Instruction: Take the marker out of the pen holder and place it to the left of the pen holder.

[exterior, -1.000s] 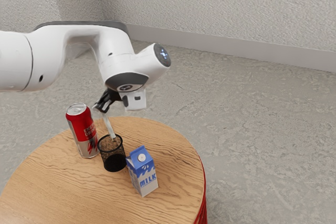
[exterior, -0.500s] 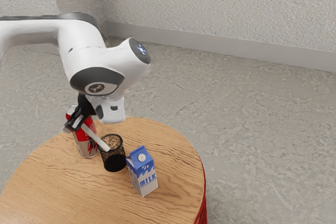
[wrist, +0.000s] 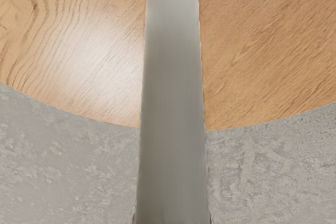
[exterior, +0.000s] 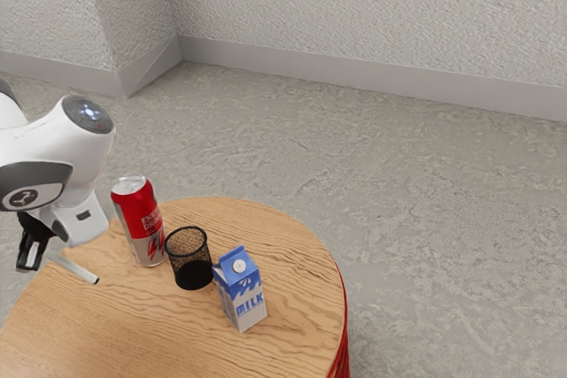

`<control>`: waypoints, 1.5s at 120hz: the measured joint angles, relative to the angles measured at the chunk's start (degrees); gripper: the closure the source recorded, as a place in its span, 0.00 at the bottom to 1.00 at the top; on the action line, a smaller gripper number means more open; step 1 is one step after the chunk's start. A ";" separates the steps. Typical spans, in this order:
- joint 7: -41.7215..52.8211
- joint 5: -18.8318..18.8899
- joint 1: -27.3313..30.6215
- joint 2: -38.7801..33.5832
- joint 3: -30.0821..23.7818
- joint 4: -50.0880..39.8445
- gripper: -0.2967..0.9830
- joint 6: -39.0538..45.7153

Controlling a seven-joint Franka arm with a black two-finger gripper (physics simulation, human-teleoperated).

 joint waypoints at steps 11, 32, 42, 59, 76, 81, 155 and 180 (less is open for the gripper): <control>-1.31 2.17 2.67 -1.23 0.36 -4.06 0.82 6.08; -3.84 9.69 3.16 -1.49 7.42 -8.61 0.82 16.65; -5.15 14.12 1.96 -1.48 11.31 -9.96 0.82 20.78; -7.42 21.19 0.27 -1.49 17.58 -11.56 0.83 26.08; -9.48 26.40 -3.04 -1.44 25.12 -11.96 0.83 29.61; -10.05 28.10 -5.06 -1.70 28.66 -11.98 0.83 30.39; -14.26 31.08 -10.08 -1.83 38.62 -9.47 0.33 33.23; -15.31 6.22 -3.72 20.27 7.95 37.86 0.27 19.39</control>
